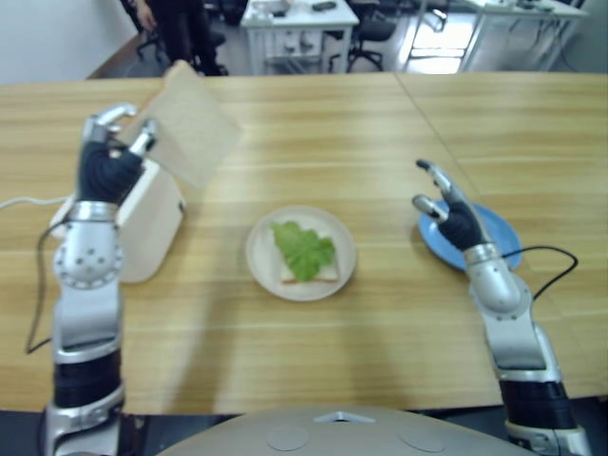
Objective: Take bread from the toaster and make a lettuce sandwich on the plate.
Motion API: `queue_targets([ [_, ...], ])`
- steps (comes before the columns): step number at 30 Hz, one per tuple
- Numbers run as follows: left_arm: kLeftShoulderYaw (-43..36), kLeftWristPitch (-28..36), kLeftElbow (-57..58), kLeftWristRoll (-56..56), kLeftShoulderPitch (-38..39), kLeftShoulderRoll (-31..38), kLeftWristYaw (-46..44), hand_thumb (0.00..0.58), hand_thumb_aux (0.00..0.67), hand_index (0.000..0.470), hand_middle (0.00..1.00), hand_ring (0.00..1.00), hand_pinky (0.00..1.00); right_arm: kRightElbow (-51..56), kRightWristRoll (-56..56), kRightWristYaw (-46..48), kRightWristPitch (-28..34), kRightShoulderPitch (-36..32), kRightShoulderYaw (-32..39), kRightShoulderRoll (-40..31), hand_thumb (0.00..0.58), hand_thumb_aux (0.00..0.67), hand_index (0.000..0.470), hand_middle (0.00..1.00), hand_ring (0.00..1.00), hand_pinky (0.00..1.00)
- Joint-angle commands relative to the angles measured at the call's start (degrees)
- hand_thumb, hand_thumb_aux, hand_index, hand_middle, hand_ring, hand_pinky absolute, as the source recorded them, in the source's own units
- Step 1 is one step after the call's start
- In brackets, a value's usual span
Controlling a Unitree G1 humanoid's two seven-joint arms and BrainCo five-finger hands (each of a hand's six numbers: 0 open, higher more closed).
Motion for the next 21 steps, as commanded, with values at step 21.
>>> queue_targets([
  [21,-23.5,-4.4,55.8,3.1,-14.3,-6.5,-13.5,0.58,0.67,0.46,1.0,1.0,1.0,1.5,0.1,-0.7,-0.1,0.2,1.3,0.9,0.0,0.0,0.0,0.0,0.0,0.0],
])
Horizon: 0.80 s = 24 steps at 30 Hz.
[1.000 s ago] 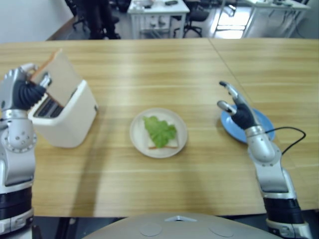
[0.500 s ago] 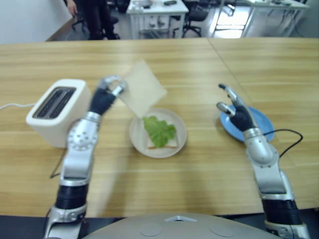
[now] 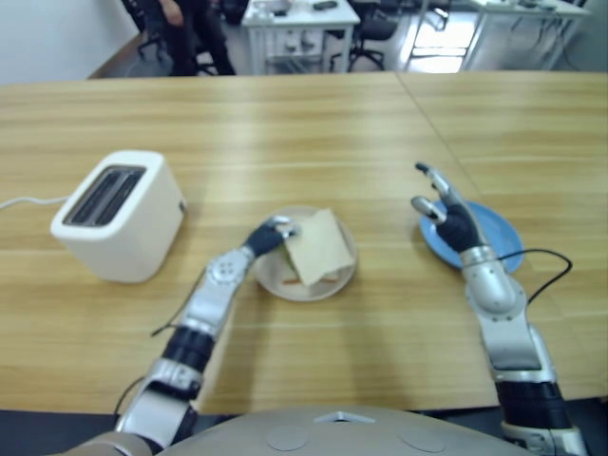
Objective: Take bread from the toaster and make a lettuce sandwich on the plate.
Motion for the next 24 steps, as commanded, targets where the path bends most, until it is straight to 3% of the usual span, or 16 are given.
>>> queue_targets([
  [1,-1.1,-2.3,10.2,3.5,-4.1,1.8,0.8,0.58,0.67,0.46,1.0,1.0,1.0,0.0,-0.4,0.2,0.2,0.2,0.7,0.0,0.0,0.0,0.0,0.0,0.0,0.0],
  [6,-2.2,-3.8,18.9,8.2,-7.7,3.2,5.4,0.58,0.67,0.46,1.0,1.0,1.0,-1.6,-2.6,1.3,-0.7,1.2,3.3,-1.0,0.0,0.0,0.0,0.0,0.0,0.0],
  [13,-3.5,-3.9,23.4,10.2,-7.2,3.2,4.2,0.58,0.67,0.46,1.0,1.0,1.0,0.2,-12.3,4.1,-5.7,1.8,14.6,-4.0,0.0,0.0,0.0,0.0,0.0,0.0],
  [24,-7.0,-2.2,25.5,12.4,-4.7,2.3,0.7,0.58,0.67,0.46,1.0,1.0,1.0,13.1,-34.2,1.3,-9.8,-7.6,31.2,-6.0,0.0,0.0,0.0,0.0,0.0,0.0],
])
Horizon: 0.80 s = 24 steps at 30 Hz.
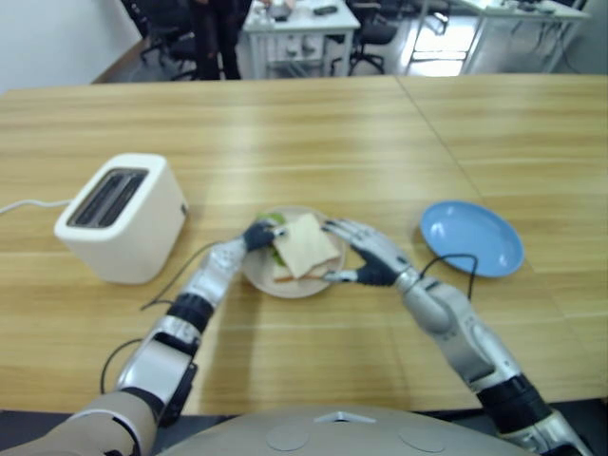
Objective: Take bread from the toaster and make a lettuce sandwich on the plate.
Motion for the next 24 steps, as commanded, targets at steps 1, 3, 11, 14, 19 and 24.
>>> queue_targets([
  [1,-2.7,3.2,4.1,2.3,3.4,0.2,-1.7,0.58,0.67,0.46,1.0,1.0,1.0,7.2,-6.4,-2.1,-0.4,-4.3,4.4,0.8,0.0,0.0,0.0,0.0,0.0,0.0],
  [3,-2.1,3.3,3.7,2.4,3.5,0.7,-0.9,0.58,0.67,0.46,1.0,1.0,1.0,13.5,-10.6,-4.3,0.2,-8.2,7.3,1.8,0.0,0.0,0.0,0.0,0.0,0.0],
  [11,-1.7,3.7,-1.0,2.9,4.6,1.8,-0.1,0.58,0.67,0.46,1.0,1.0,1.0,29.1,-15.7,0.1,0.6,-11.6,18.4,4.8,0.0,0.0,0.0,0.0,0.0,0.0],
  [14,-1.5,4.6,-7.2,2.5,6.2,2.3,-0.7,0.58,0.67,0.46,1.0,1.0,1.0,28.6,-15.7,3.9,1.1,-9.6,20.3,4.0,0.0,0.0,0.0,0.0,0.0,0.0],
  [19,0.0,5.9,-21.2,3.6,8.6,4.5,0.7,0.58,0.667,0.458,1.0,1.0,1.0,25.8,-15.8,6.8,2.1,-7.3,20.6,2.5,0.0,0.0,0.0,0.0,0.0,0.0],
  [24,5.0,10.4,-40.0,19.3,8.8,10.8,15.5,0.0,0.0,0.0,0.0,0.0,0.0,25.1,-15.7,7.2,2.9,-6.7,20.4,2.4,0.0,0.0,0.0,0.0,0.0,0.0],
])
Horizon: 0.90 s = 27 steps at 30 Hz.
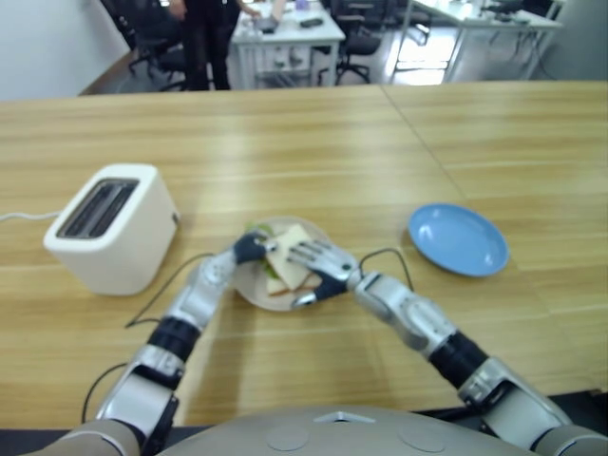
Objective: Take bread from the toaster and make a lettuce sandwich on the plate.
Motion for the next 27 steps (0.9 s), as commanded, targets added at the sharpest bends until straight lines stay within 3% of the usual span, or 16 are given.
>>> queue_targets([
  [1,6.6,3.5,-18.7,11.7,-1.6,5.0,11.0,0.0,0.0,0.0,0.0,0.0,0.0,7.7,-1.7,8.9,0.6,5.2,6.3,-1.8,0.0,0.0,0.0,0.0,0.0,0.0],
  [4,9.3,6.4,-28.3,16.9,-0.1,7.0,12.2,0.0,0.0,0.0,0.0,0.0,0.0,8.3,-1.6,8.3,0.8,5.4,6.0,-2.0,0.0,0.0,0.0,0.0,0.0,0.0],
  [8,10.3,6.5,-32.6,17.5,2.2,7.2,10.5,0.0,0.0,0.0,0.0,0.0,0.0,7.9,-0.5,7.3,0.5,5.8,4.9,-2.3,0.0,0.0,0.0,0.0,0.0,0.0],
  [13,12.1,2.6,-30.4,3.9,6.6,4.8,3.5,0.0,0.0,0.0,0.02,0.02,0.02,0.3,4.3,-2.9,-2.8,6.5,-0.8,-2.6,0.0,0.0,0.0,0.0,0.0,0.0],
  [14,12.2,1.5,-29.6,2.1,7.5,5.0,2.3,0.443,0.344,0.236,0.73,0.73,0.73,-2.6,5.7,-6.8,-4.5,6.7,-2.7,-2.5,0.316,0.218,0.15,0.27,0.27,0.27],
  [15,12.3,0.4,-28.8,0.4,8.3,5.4,1.1,0.58,0.67,0.46,1.0,1.0,1.0,-6.1,7.9,-10.9,-6.9,7.3,-5.1,-2.2,0.58,0.67,0.46,1.0,1.0,1.0],
  [17,13.8,-1.9,-28.9,-2.4,10.5,6.2,0.3,0.58,0.67,0.46,1.0,1.0,1.0,-14.8,10.9,-19.2,-11.5,9.0,-10.0,-1.7,0.58,0.67,0.46,1.0,1.0,1.0],
  [20,18.8,-4.9,-33.7,-7.8,15.2,9.7,-3.5,0.58,0.67,0.46,1.0,1.0,1.0,-25.9,17.4,-20.6,-14.0,12.9,-15.3,-0.5,0.58,0.67,0.46,1.0,1.0,1.0],
  [24,24.0,-3.9,-38.5,-15.4,22.3,17.0,-13.9,0.58,0.67,0.46,1.0,1.0,1.0,-34.0,23.2,-13.0,-9.6,18.0,-20.3,-1.5,0.58,0.67,0.46,1.0,1.0,1.0],
  [27,23.2,-4.2,-42.5,-15.6,28.5,22.4,-20.5,0.58,0.67,0.46,1.0,1.0,1.0,-35.3,26.5,-3.3,-4.2,20.6,-22.0,-4.5,0.58,0.67,0.46,1.0,1.0,1.0],
])
